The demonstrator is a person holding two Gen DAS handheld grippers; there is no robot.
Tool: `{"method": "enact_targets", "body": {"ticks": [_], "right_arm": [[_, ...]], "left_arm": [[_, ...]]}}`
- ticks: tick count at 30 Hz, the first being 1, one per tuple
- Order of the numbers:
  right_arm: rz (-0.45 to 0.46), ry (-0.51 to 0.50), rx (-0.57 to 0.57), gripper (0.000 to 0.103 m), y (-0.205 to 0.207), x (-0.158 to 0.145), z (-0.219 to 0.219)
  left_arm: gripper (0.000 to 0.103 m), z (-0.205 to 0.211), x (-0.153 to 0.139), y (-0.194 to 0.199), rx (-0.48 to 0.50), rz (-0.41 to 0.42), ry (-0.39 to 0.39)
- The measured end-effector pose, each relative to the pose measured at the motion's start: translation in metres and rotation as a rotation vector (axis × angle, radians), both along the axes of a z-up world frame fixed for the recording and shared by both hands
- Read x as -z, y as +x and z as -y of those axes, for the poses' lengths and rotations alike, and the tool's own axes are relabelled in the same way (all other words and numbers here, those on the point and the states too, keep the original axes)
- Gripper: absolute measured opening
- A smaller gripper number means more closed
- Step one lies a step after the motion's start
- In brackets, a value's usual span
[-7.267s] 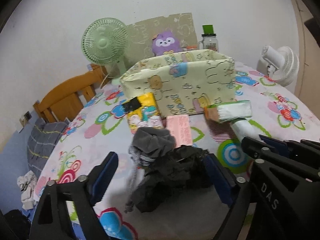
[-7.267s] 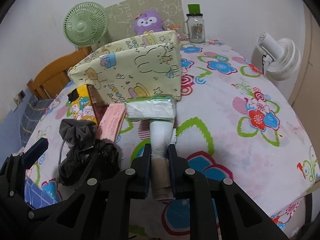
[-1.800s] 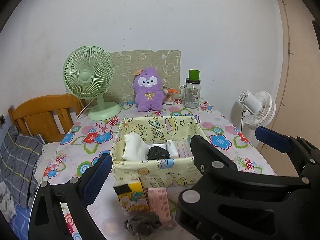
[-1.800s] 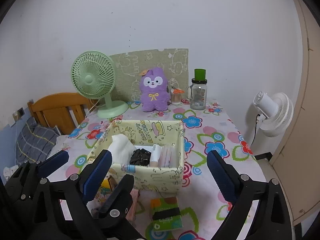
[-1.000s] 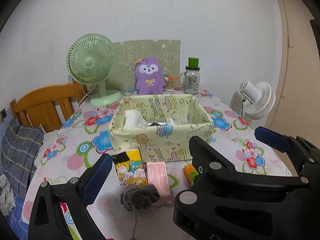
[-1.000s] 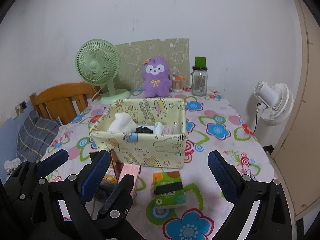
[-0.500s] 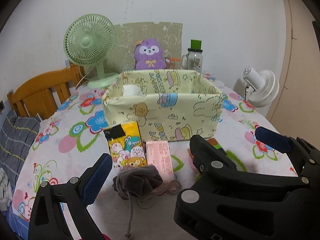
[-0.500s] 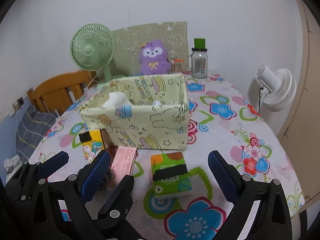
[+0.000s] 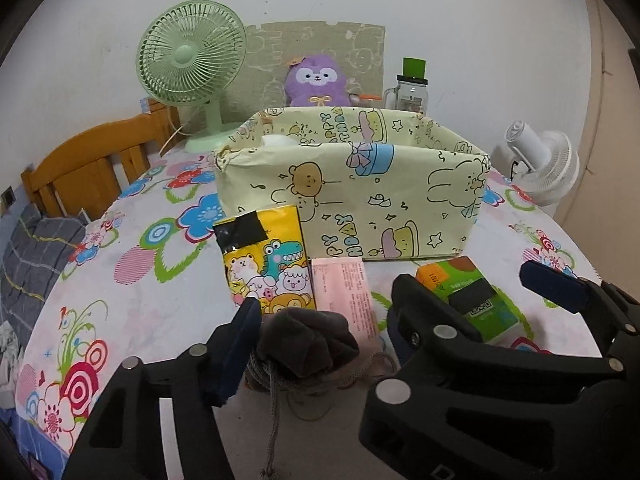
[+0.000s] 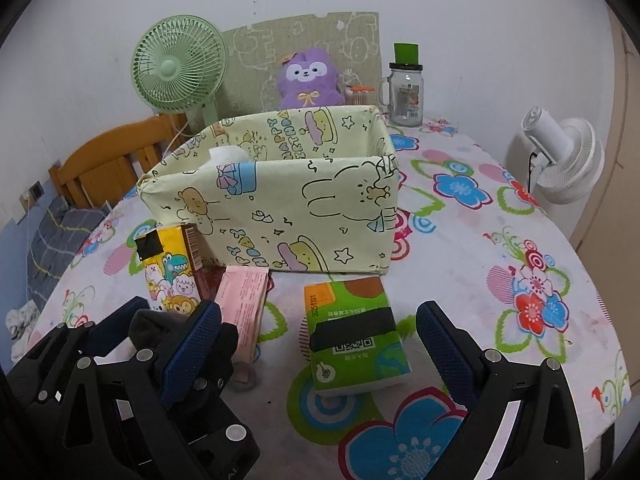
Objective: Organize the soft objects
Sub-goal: 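Grasp the grey sock with left tool while right tool grasps green tissue pack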
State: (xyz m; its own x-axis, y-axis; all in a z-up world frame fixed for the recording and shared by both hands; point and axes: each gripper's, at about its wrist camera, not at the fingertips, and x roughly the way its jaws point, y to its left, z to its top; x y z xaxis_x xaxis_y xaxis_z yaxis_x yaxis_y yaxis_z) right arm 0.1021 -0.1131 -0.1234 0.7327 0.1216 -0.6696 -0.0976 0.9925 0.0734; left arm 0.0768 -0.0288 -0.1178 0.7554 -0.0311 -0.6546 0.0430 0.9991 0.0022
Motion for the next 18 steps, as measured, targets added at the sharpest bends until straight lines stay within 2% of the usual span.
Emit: {"method": "enact_targets", "body": {"ticks": [4,5,6,14,18], "right_arm": [[-0.012,0.024,-0.003,0.100,0.005,0.003,0.002],[-0.014,0.024,0.002,0.100,0.006,0.003,0.003],[-0.010,0.010,0.024,0.100,0.007,0.004,0.004],[-0.033,-0.011,0.061,0.100,0.015,0.009,0.014],[-0.059,0.024,0.063,0.093,0.020,0.014,0.019]], "left_arm": [[0.054,0.002,0.000,0.003,0.021,-0.005,-0.006],[0.047,0.003,0.001,0.005,0.019,-0.007,-0.002],[0.044,0.005,0.002,0.006,0.003,-0.005,0.015],[0.042,0.014,0.008,0.015,-0.002,-0.007,0.056],[0.042,0.017,0.011,0.020,-0.011,-0.020,0.067]]}}
